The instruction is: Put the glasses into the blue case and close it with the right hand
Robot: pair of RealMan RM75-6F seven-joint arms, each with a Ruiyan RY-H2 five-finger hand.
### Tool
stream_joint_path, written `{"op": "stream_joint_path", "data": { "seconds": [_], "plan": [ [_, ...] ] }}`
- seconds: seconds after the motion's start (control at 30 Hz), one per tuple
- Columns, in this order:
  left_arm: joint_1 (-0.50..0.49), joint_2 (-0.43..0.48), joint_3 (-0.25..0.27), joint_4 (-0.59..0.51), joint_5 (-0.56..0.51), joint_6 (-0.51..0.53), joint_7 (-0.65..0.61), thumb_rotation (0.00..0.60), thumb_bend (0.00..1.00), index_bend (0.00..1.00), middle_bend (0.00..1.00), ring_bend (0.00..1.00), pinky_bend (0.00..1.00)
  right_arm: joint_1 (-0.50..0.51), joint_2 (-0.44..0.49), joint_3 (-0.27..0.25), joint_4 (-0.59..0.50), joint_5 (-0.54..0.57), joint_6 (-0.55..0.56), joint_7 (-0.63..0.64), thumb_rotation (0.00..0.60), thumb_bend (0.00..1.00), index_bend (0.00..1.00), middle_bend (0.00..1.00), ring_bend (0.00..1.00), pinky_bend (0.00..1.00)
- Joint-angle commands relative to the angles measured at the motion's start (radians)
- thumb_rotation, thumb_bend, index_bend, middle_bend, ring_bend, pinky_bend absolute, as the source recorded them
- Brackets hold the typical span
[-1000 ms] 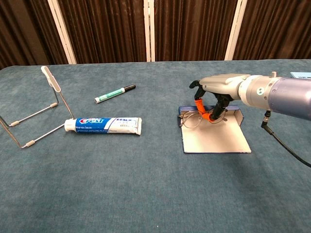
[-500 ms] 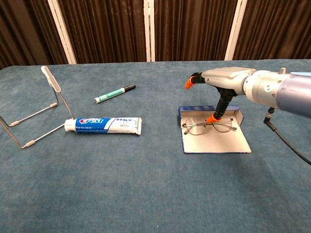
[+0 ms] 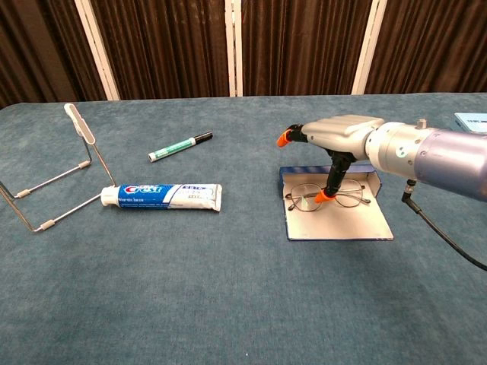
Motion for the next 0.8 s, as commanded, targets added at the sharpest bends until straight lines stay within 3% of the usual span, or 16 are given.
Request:
{"op": "stream_joint_path", "data": {
  "seconds": [0.03, 0.8],
  "plan": [
    [-0.002, 0.001, -0.004, 0.004, -0.007, -0.005, -0.006, 0.6, 0.0, 0.0, 0.0, 0.0, 0.0, 0.012, -0.025, 0.007, 0.039, 0.008, -0.02, -0.001, 0.6, 0.08, 0.12, 0.0, 0.0, 0.0],
    [-0.006, 0.001, -0.006, 0.007, -0.022, -0.012, -0.008, 0.6, 0.0, 0.0, 0.0, 0.0, 0.0, 0.02, -0.08, 0.043, 0.217, 0.036, -0.056, 0.009, 0.6, 0.08, 0.13, 0.0, 0.0, 0.0]
  ]
}}
